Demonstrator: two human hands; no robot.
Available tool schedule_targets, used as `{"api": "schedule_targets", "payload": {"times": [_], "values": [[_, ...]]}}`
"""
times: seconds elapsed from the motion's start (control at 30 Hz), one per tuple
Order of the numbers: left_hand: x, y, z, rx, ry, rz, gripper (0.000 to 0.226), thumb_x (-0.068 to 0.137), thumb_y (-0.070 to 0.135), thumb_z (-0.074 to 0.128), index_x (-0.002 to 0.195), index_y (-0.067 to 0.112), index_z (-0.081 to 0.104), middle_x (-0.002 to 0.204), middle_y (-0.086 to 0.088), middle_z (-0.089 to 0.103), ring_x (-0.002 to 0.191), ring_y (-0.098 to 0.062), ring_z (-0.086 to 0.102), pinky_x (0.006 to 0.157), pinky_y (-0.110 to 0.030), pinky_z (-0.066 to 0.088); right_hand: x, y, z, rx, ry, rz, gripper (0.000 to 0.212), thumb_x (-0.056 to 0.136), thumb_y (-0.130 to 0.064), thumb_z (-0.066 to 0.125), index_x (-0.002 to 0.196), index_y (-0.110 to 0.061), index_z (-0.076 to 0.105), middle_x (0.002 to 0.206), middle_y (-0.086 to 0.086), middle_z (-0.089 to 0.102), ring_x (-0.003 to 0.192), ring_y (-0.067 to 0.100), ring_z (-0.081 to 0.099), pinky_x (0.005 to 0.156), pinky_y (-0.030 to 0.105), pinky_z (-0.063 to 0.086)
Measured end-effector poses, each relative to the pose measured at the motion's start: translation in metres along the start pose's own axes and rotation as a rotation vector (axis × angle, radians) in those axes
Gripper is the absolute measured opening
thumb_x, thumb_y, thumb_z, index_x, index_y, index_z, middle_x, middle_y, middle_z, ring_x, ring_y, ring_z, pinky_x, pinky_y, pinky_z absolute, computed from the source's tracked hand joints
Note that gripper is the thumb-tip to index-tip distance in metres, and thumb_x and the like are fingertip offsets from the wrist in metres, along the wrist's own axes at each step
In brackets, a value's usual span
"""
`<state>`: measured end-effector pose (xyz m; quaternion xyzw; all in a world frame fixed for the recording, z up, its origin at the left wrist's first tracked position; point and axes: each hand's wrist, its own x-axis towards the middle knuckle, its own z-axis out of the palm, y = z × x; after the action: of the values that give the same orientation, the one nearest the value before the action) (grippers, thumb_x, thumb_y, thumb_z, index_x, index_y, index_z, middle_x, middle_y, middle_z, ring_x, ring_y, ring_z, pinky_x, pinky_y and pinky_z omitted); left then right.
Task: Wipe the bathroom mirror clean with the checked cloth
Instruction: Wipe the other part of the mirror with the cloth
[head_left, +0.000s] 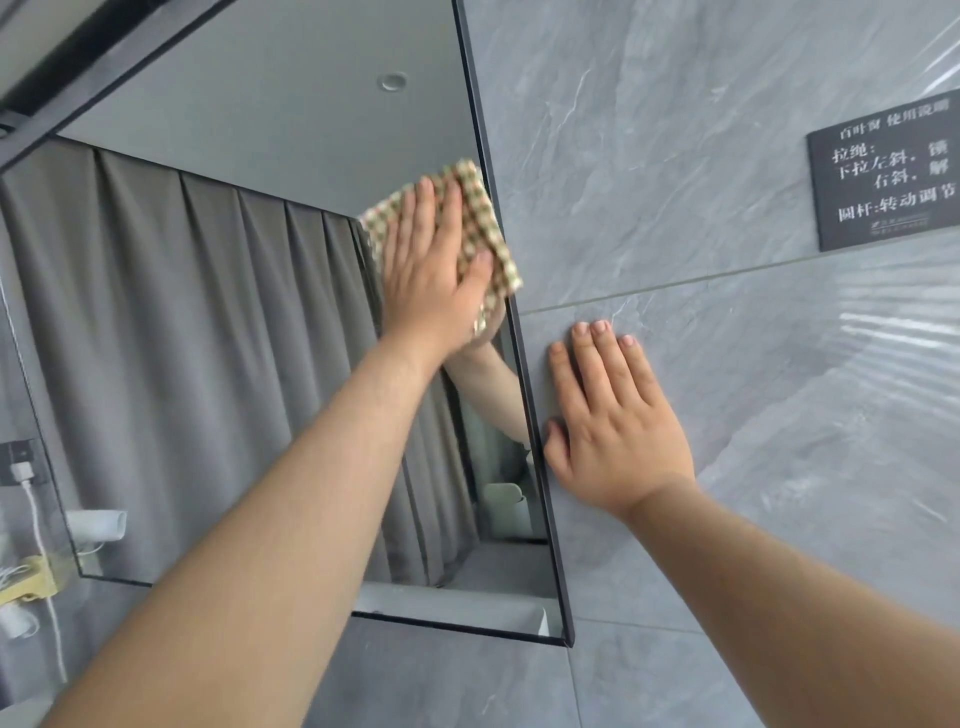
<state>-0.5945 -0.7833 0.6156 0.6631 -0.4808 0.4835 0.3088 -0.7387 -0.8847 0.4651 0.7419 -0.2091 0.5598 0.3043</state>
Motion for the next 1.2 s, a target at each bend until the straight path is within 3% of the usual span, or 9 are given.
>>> {"api": "schedule_targets", "payload": {"times": [0.23,0.53,0.63,0.7,0.87,1.03,1.2], "values": [[0.080,0.010,-0.032,-0.045,-0.003,-0.047,0.070,0.102,0.047,0.033,0.160,0.026,0.002,0.168,0.000,-0.007,0.154,-0.016,-0.010,0.125,-0.040,-0.007,-0.001,0.002,0.001,0.000,0.009,-0.008,0.074,0.081,-0.031,0.057,0.145,0.004,0.043,0.152,0.028,0.037,0.144,0.042,0.032,0.122,0.051,0.017],[-0.013,-0.012,0.006,0.072,0.023,0.055,0.075,0.096,0.049,0.025,0.160,0.017,0.002,0.168,-0.007,-0.004,0.154,-0.017,-0.011,0.125,-0.042,-0.004,-0.001,0.005,-0.008,0.042,-0.065,-0.036,0.073,0.079,-0.031,0.055,0.143,0.004,0.047,0.150,0.027,0.041,0.143,0.041,0.035,0.121,0.050,0.020],[-0.033,-0.019,0.014,0.092,0.008,0.063,0.075,0.096,0.048,0.025,0.159,0.015,0.002,0.167,-0.008,-0.004,0.154,-0.017,-0.012,0.125,-0.044,-0.002,0.017,0.016,-0.025,0.106,-0.078,-0.086,0.060,0.073,-0.031,0.052,0.124,-0.001,0.063,0.134,0.022,0.057,0.123,0.042,0.053,0.104,0.048,0.036],[-0.041,-0.021,0.019,0.098,0.004,0.064,0.075,0.097,0.048,0.025,0.159,0.015,0.000,0.167,-0.007,-0.005,0.153,-0.016,-0.013,0.125,-0.043,-0.003,0.055,0.031,-0.039,0.141,-0.029,-0.077,0.047,0.072,-0.031,0.050,0.108,-0.005,0.066,0.125,0.018,0.060,0.110,0.039,0.057,0.091,0.044,0.038],[-0.047,-0.025,0.027,0.098,0.051,0.096,0.075,0.097,0.046,0.030,0.158,0.014,0.001,0.167,-0.007,-0.002,0.154,-0.019,-0.006,0.124,-0.041,-0.004,0.123,0.054,-0.044,0.014,-0.023,-0.073,0.066,0.079,-0.036,0.046,0.135,-0.003,0.055,0.148,0.021,0.046,0.137,0.038,0.042,0.110,0.049,0.029],[-0.034,-0.026,0.023,0.062,0.070,0.099,0.075,0.095,0.046,0.034,0.159,0.015,0.012,0.166,-0.006,0.002,0.154,-0.016,-0.005,0.124,-0.043,0.001,0.119,0.053,-0.034,-0.054,0.000,-0.083,0.072,0.082,-0.041,0.046,0.142,-0.001,0.049,0.151,0.023,0.041,0.141,0.040,0.039,0.115,0.051,0.025],[0.037,-0.016,-0.010,0.030,0.011,0.015,0.078,0.092,0.055,0.024,0.160,0.023,0.002,0.168,-0.003,-0.005,0.154,-0.016,-0.009,0.123,-0.035,-0.009,0.119,0.052,-0.032,-0.065,0.032,-0.086,0.071,0.083,-0.040,0.046,0.142,0.000,0.048,0.151,0.025,0.042,0.139,0.041,0.040,0.114,0.052,0.029]]}}
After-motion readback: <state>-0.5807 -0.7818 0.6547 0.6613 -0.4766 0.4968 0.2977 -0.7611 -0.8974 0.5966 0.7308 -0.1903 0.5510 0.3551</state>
